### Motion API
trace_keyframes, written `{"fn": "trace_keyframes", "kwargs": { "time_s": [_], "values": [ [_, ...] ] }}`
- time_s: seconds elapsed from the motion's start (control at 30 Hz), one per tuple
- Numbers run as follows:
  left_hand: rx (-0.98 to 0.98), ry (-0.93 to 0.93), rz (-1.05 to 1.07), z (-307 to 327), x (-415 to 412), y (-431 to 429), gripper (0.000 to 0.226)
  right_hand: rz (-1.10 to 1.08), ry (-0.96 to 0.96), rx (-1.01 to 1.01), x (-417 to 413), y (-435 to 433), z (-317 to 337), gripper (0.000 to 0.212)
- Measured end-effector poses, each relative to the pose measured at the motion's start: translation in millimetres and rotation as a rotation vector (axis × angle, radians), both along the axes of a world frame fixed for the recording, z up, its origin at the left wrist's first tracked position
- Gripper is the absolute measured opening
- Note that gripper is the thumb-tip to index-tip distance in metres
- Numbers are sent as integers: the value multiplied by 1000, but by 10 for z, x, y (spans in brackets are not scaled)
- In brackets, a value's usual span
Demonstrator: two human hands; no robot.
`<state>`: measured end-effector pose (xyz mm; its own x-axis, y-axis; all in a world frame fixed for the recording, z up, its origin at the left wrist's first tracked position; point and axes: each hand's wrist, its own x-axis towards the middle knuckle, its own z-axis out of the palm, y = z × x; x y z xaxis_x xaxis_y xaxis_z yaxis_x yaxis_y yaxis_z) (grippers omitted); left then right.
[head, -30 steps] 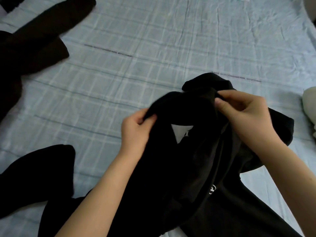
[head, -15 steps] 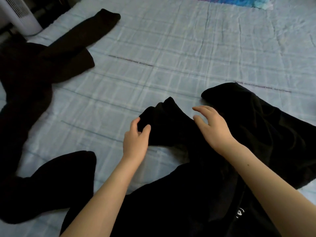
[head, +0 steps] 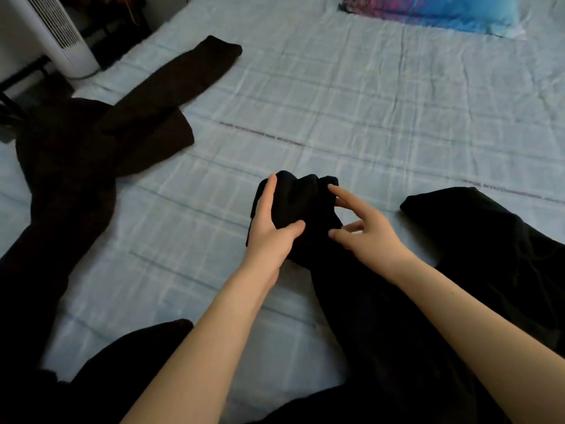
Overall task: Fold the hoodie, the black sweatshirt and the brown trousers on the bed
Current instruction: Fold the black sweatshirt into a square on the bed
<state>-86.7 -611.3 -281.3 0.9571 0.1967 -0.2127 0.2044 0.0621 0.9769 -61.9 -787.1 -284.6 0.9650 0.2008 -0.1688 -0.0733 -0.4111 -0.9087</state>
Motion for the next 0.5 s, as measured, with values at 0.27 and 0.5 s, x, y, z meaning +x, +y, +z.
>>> {"fn": "trace_keyframes", "kwargs": {
  "time_s": [0.27,0.5],
  "values": [
    [123,-293,-124,529,1080,749,92,-106,-298,154,1049,527,698,72],
    [762,214,-2,343,2205,1100,74,49,-202,-230,1917,967,385,64]
  ]
}}
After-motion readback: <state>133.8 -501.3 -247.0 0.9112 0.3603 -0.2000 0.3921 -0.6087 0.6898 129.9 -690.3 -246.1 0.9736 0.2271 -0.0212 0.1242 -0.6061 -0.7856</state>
